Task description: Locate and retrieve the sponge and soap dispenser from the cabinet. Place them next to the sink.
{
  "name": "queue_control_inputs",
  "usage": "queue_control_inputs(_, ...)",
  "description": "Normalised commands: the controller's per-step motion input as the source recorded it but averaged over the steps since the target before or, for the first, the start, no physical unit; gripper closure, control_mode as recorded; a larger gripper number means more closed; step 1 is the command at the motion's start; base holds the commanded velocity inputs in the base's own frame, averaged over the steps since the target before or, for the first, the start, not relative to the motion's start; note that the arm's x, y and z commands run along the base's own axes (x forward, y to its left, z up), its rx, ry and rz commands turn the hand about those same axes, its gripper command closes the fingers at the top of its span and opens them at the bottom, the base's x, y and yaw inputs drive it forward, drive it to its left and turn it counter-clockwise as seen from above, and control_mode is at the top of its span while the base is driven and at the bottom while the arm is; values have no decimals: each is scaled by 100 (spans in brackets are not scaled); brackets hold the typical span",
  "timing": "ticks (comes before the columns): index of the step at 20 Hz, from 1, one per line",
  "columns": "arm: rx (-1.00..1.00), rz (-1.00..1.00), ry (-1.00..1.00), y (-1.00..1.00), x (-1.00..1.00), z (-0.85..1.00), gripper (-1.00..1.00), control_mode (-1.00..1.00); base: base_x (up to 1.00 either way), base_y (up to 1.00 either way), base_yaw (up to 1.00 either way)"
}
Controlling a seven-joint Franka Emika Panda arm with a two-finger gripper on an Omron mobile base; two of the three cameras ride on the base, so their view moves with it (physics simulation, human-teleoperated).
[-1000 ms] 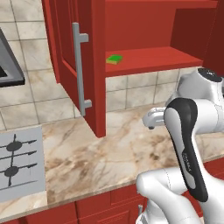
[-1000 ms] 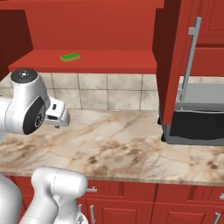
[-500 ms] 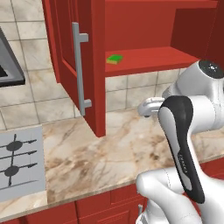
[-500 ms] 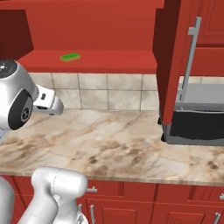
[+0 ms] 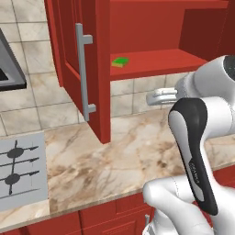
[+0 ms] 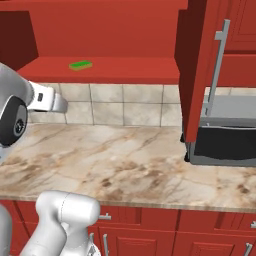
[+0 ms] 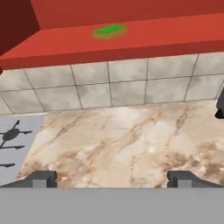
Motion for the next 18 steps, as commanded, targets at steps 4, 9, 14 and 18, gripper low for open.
queue_control_inputs(4,0,0,-14,0,10,55,-100,-100,0,0,0)
queue_control_inputs(9,0,0,-10,0,30,39,-100,-100,0,0,0)
queue_control_inputs(14,-3,-7,-2,1,36,24,-100,-100,0,0,0)
queue_control_inputs(18,-2,-4,-2,4,24,15,-100,-100,0,0,0)
